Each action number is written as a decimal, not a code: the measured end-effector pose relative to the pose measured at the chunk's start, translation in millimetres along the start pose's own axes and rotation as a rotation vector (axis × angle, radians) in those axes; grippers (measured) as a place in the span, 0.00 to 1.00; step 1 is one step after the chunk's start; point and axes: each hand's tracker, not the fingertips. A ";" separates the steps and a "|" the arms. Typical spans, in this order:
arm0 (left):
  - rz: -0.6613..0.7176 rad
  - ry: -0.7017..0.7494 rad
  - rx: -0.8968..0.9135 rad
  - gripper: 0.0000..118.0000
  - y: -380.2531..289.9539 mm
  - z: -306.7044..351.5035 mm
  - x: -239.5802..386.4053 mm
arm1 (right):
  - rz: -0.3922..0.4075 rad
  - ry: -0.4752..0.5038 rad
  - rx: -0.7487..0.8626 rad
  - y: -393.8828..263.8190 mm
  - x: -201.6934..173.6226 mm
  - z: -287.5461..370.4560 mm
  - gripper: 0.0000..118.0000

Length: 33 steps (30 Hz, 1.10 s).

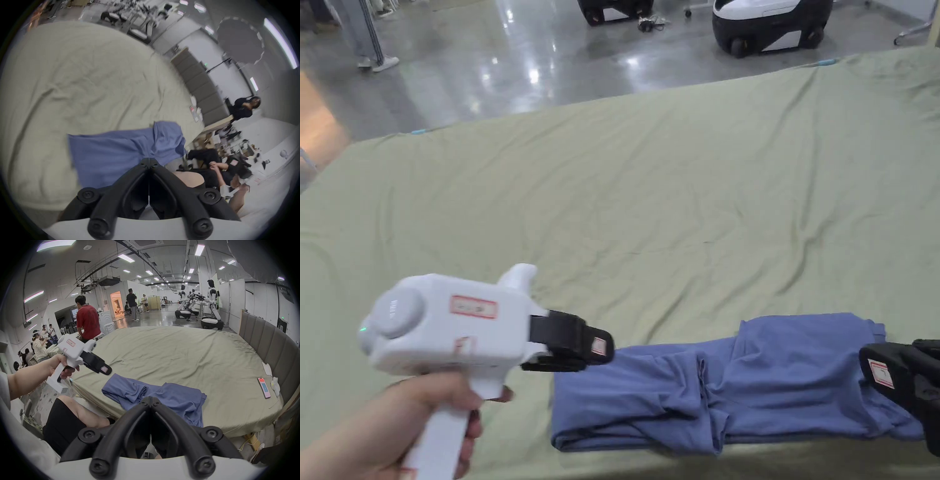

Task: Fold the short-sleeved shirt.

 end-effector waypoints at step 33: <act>0.231 -0.022 0.023 0.10 -31.8 20.5 -129.5 | 0.070 0.071 -0.057 18.6 -49.0 -39.0 0.01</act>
